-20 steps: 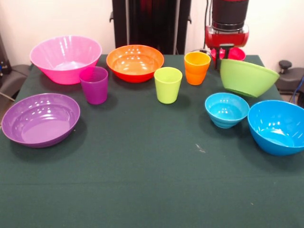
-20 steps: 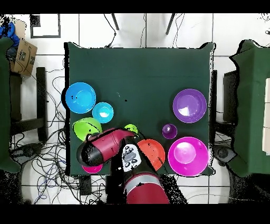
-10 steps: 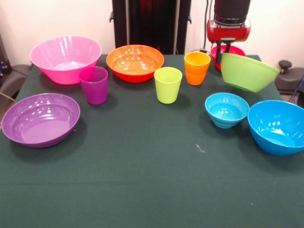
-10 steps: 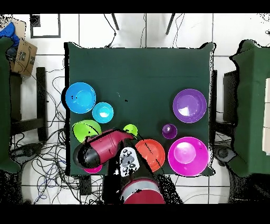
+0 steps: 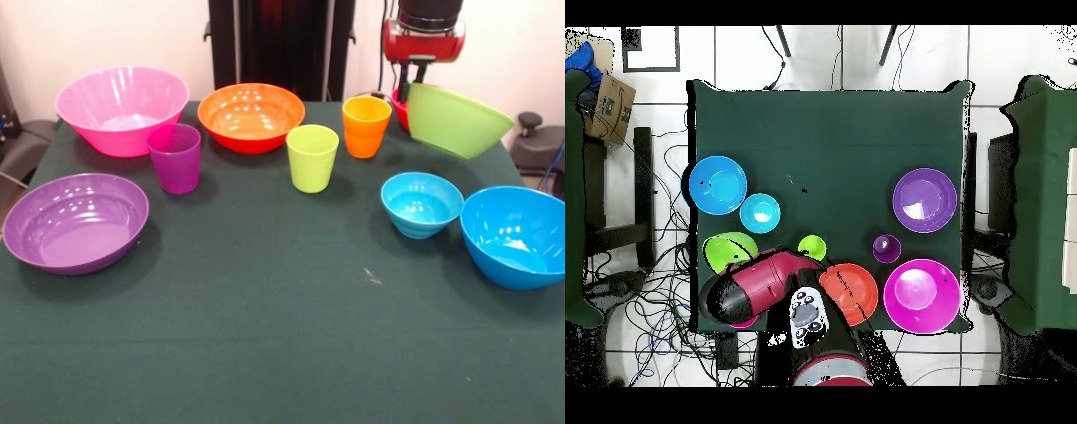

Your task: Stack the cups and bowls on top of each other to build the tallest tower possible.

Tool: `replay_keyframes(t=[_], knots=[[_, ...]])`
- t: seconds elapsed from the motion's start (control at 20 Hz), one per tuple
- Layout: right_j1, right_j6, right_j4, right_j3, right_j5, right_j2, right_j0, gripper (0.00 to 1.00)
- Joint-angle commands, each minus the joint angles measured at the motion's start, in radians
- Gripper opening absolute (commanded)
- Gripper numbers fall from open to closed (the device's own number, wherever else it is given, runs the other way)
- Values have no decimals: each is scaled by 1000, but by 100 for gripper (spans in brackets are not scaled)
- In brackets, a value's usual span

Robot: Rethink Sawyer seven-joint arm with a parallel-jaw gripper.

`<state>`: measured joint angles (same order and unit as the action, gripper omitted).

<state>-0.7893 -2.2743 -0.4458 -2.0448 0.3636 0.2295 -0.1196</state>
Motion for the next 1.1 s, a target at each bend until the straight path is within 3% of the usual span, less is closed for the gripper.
replay_keyframes(t=[0.05, 0.6, 1.1], knots=[[-12, 47, 35, -47, 99, 108, -31, 0], [-38, 62, 38, -73, 116, 158, -92, 0], [-21, 99, 32, -17, 168, 191, -156, 0]])
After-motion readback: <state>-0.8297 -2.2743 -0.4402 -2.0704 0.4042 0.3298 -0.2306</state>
